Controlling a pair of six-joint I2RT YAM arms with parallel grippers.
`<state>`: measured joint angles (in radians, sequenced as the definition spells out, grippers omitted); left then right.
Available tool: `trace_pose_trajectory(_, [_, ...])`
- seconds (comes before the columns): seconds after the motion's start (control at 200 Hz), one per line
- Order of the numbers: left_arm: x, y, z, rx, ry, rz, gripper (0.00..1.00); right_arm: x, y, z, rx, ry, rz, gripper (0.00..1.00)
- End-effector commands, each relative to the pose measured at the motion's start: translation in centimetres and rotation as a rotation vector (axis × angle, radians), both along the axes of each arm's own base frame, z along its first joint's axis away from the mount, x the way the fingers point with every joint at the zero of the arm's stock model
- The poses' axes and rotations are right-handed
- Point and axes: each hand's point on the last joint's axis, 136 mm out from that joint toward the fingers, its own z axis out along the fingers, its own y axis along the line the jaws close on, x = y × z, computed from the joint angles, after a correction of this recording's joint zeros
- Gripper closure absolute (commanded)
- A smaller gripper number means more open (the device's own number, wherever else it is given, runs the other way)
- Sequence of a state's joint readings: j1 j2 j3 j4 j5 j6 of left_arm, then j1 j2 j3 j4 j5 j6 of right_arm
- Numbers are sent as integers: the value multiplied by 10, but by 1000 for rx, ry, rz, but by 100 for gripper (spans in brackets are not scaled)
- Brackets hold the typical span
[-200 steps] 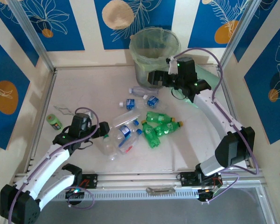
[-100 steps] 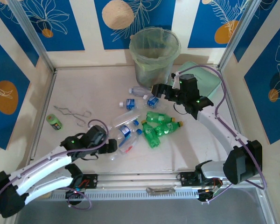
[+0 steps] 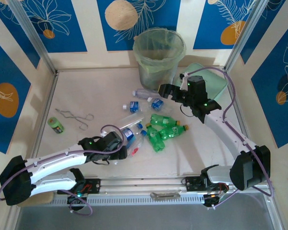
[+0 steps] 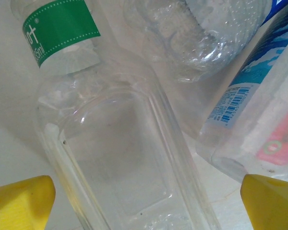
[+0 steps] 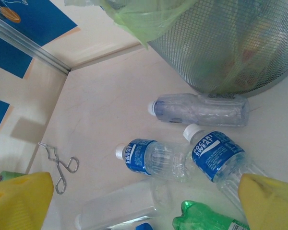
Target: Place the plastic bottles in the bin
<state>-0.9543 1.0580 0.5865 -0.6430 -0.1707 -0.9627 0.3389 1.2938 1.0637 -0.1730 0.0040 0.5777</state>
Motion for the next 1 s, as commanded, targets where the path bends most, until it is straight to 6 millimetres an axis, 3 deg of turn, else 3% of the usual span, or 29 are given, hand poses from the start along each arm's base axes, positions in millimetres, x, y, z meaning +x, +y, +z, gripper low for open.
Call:
trace_pose_trajectory(0.0, [-7, 15, -13, 61, 23, 19, 3, 0, -3, 8, 22, -26, -16, 1])
trace_pose_trajectory(0.445, [-24, 51, -15, 184, 46, -11, 12, 4, -1, 4, 41, -14, -14, 1])
trace_pose_trajectory(0.615, [-24, 50, -19, 183, 44, -11, 20, 5, 2, 3, 46, -6, -7, 1])
trace_pose_trajectory(0.835, [-19, 49, -23, 195, 25, -23, 22, 4, 0, 3, 45, -5, -12, 1])
trace_pose_trajectory(0.995, [-15, 45, -25, 191, 12, -38, 34, 4, 0, 3, 41, -5, -13, 1])
